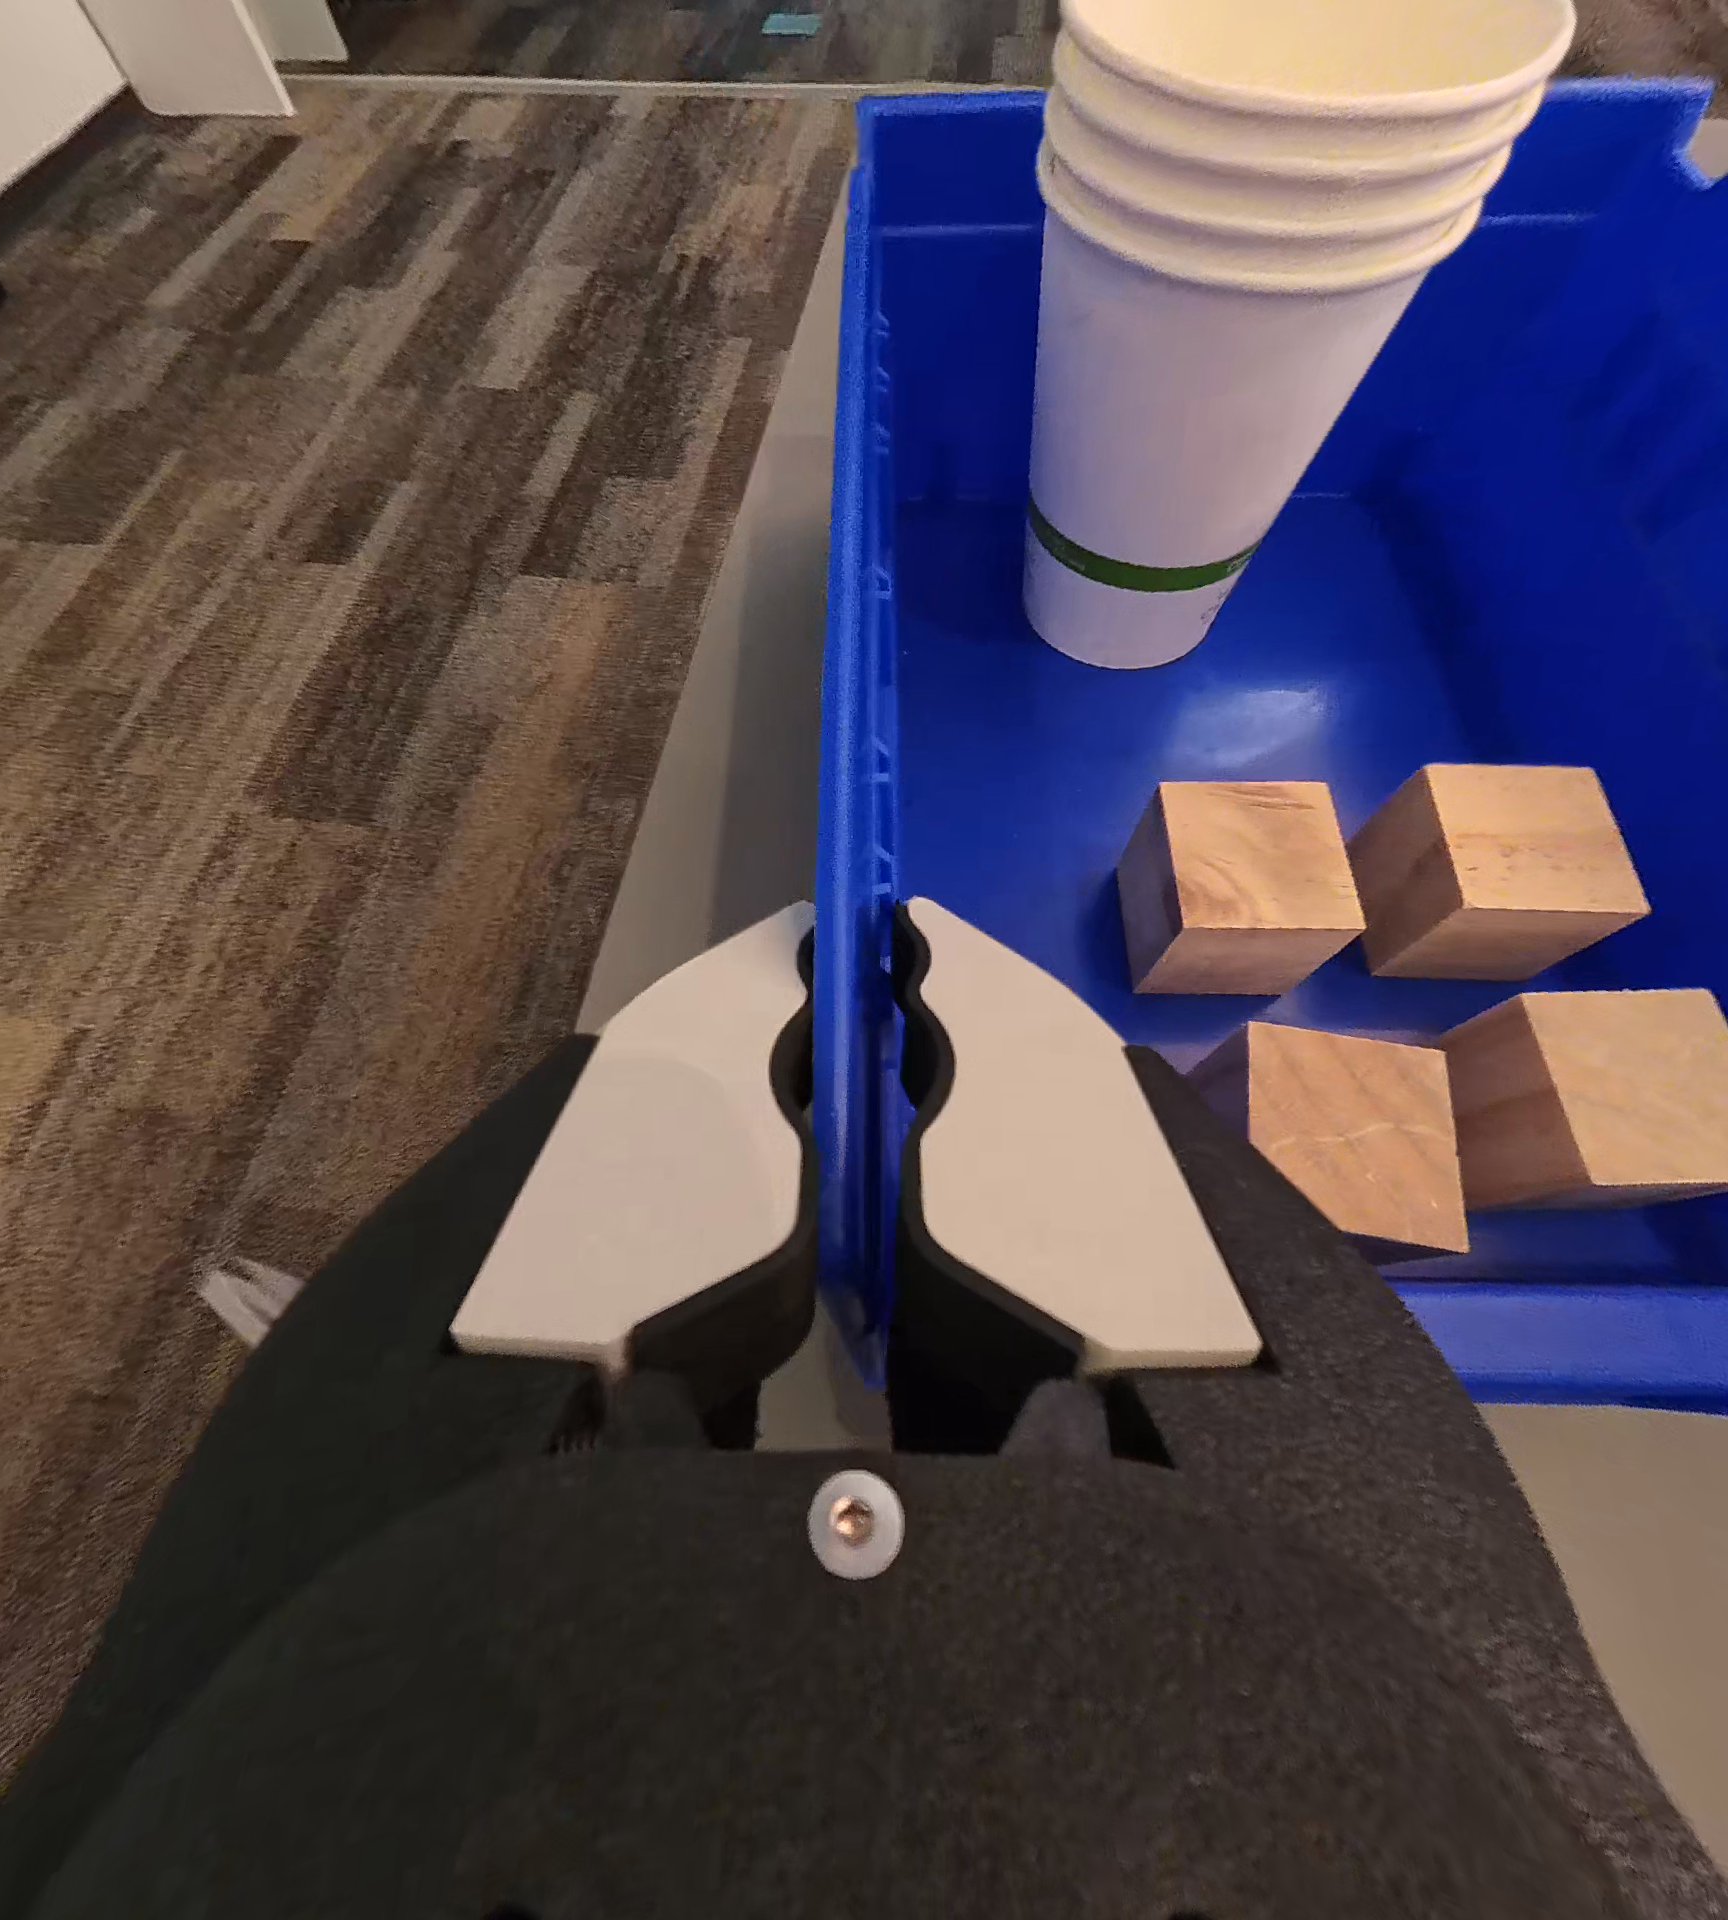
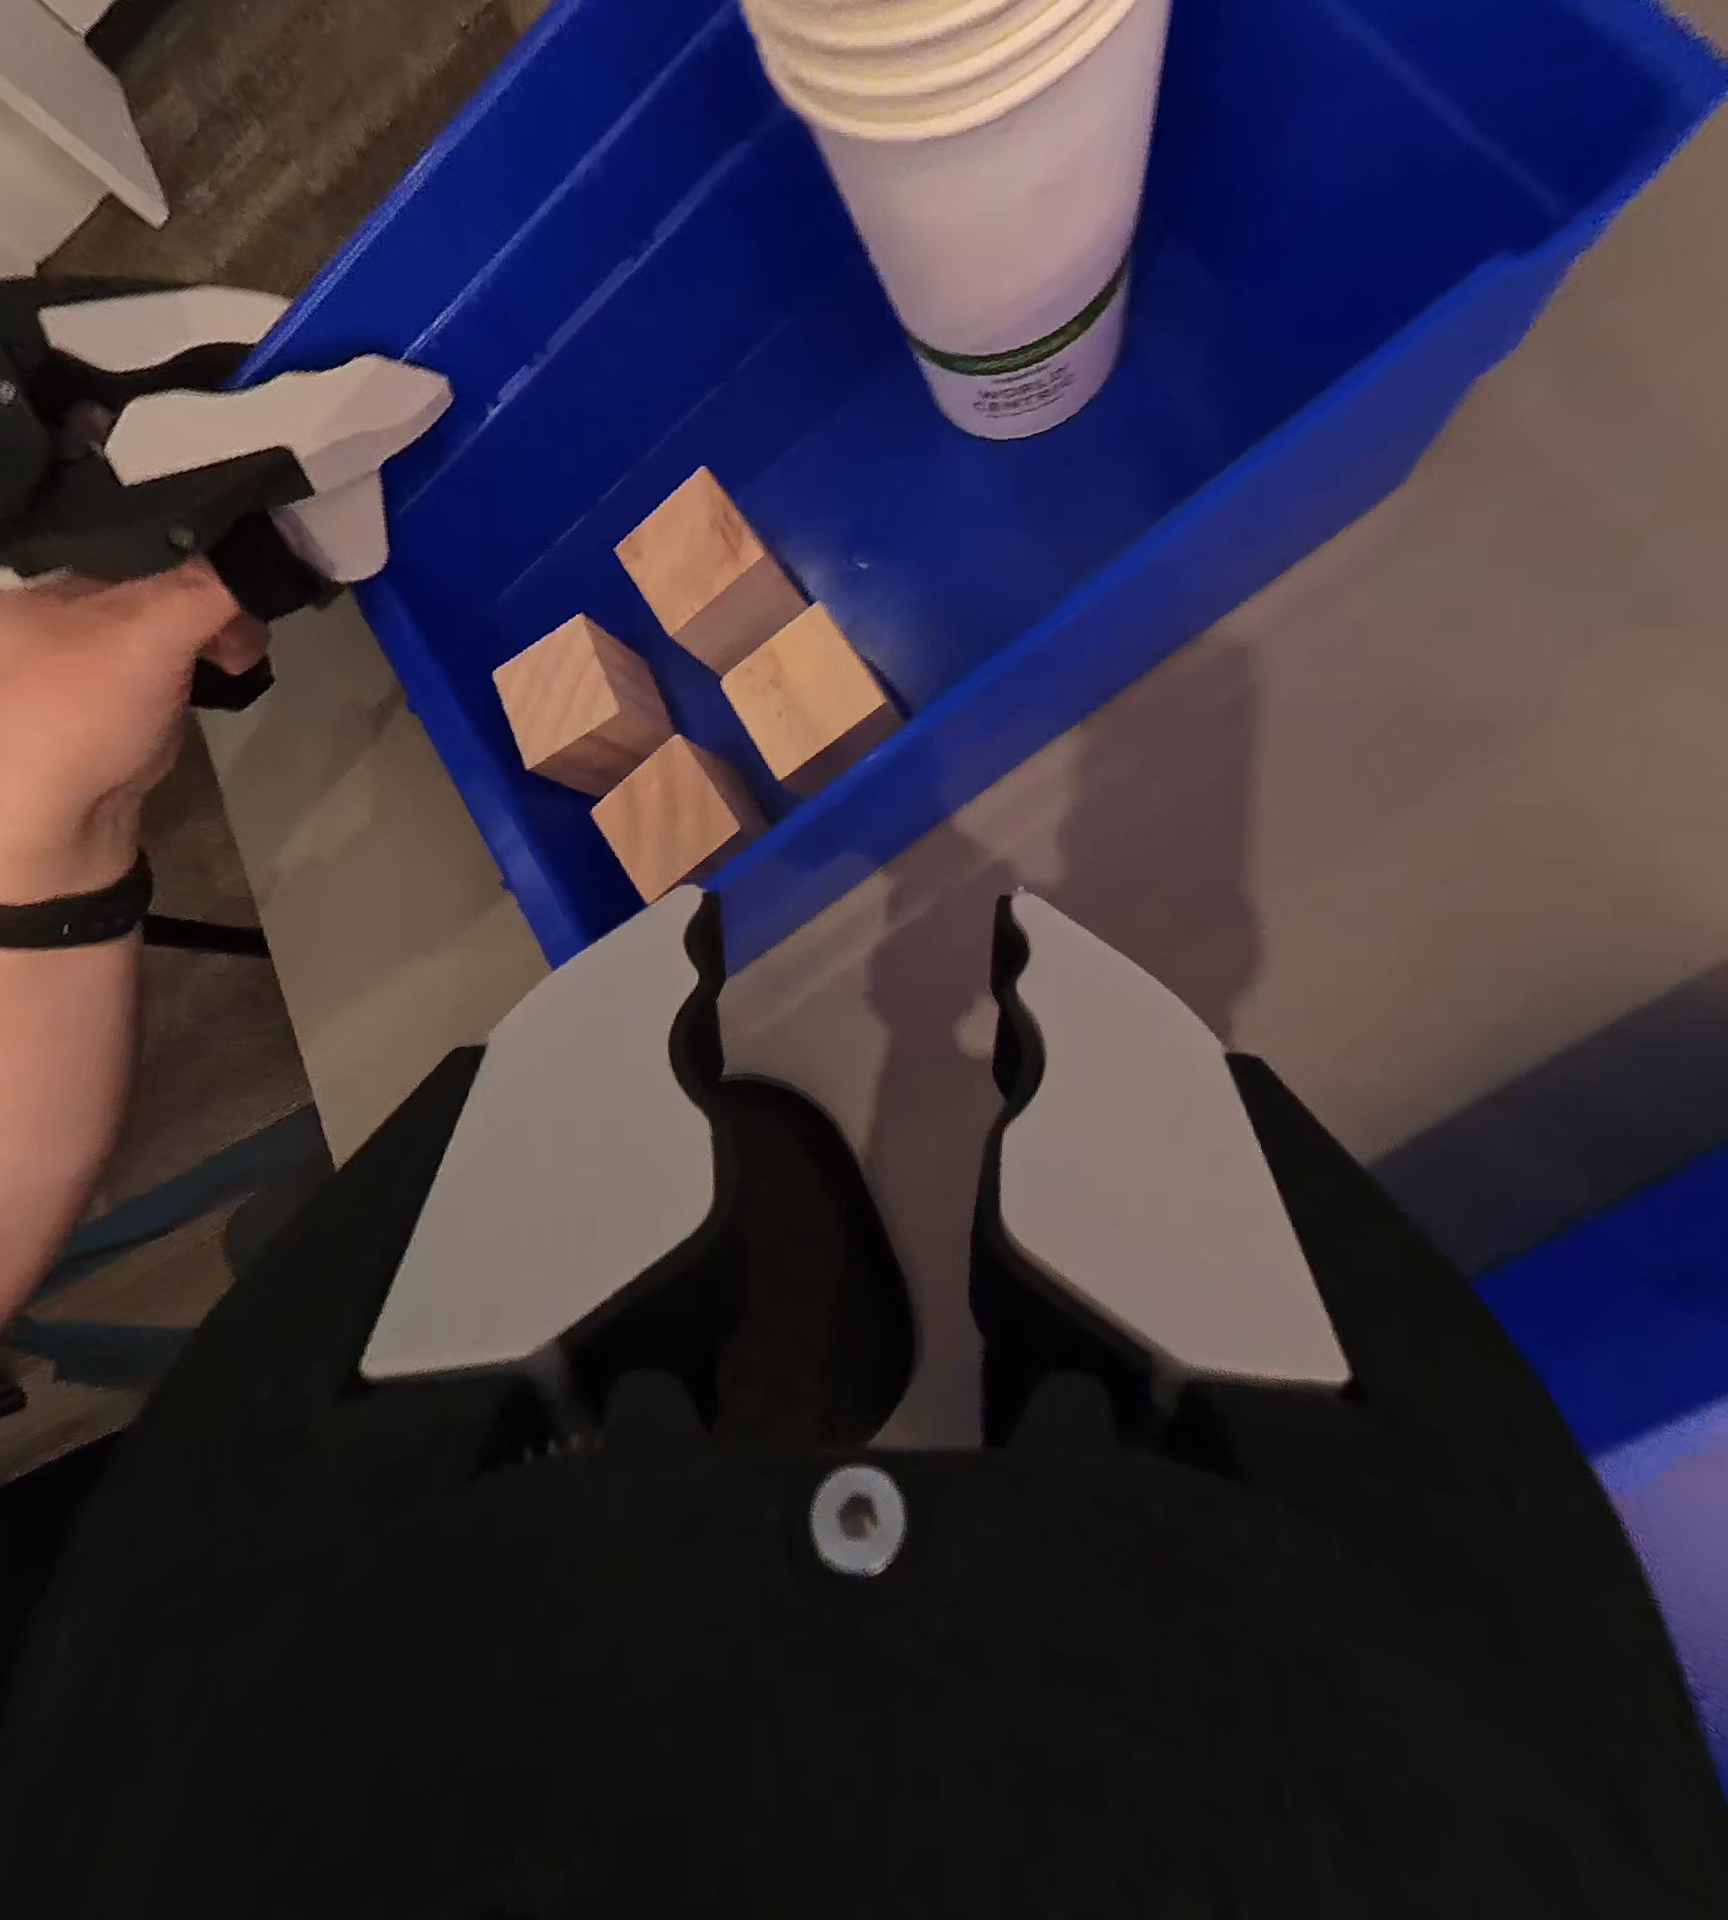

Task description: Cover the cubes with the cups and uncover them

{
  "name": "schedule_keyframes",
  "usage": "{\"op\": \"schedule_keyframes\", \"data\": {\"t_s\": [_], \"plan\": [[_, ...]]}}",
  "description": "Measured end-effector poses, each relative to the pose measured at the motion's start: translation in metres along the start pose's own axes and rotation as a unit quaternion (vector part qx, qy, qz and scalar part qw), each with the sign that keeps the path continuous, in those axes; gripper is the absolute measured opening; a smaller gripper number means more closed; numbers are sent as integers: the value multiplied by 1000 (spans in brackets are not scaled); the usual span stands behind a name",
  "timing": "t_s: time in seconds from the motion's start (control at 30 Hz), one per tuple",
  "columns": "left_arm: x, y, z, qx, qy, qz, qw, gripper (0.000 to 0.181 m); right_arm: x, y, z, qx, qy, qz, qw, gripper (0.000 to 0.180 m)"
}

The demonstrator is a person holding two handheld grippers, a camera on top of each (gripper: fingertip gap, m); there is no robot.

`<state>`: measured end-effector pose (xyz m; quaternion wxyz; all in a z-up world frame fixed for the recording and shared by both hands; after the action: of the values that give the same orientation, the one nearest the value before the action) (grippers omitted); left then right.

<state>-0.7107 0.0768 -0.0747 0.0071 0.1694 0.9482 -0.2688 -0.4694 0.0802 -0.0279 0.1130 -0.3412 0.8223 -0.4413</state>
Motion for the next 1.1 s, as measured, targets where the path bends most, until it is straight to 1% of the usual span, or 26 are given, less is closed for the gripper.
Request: {"op": "schedule_keyframes", "data": {"t_s": [0.07, 0.17, 0.3, 0.6, 0.73, 0.9, 0.93, 0.97, 1.0, 1.03, 1.1], "plan": [[4, 2, -2, -3, -4, 12, 1000, 9, 5, 0, 5, 1, -13, -3, 1000, 49], [10, 4, -4, -3, -7, 20, 1000, 9, 8, -12, 9, -11, -28, -1, 1000, 46], [19, 8, -7, 3, -1, 22, 1000, 9, 10, -41, 11, -37, -36, -3, 999, 46], [39, 14, -13, 19, 14, 42, 999, 9, 3, -107, 21, -87, -56, 20, 994, 43], [47, 14, -14, 28, 11, 45, 999, 9, -4, -121, 29, -94, -56, 30, 994, 43], [48, 14, -14, 26, 15, 43, 999, 11, -23, -127, 40, -94, -42, 46, 994, 43], [50, 14, -15, 23, 16, 34, 999, 13, -29, -128, 42, -95, -37, 54, 993, 43], [52, 11, -17, 13, 17, 21, 1000, 20, -37, -130, 44, -96, -33, 65, 993, 43], [53, 8, -21, -5, 21, 14, 1000, 39, -48, -132, 47, -95, -30, 83, 992, 43], [53, 3, -26, -23, 21, 12, 999, 54, -63, -136, 51, -93, -27, 109, 989, 43], [49, -12, -33, -52, 17, 24, 998, 57, -108, -146, 62, -76, -5, 190, 979, 45]]}}
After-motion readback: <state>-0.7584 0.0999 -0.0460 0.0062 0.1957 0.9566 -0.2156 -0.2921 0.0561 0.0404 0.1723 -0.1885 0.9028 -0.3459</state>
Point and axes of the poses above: each gripper's, where its closed fingertips meet, y out along the fingers, z out of its underside, x = y × z across the jaws, the point moved 1 cm from there along -y, back along the fingers, and after that the axes turned 14 degrees about z, right-handed, at the moved point
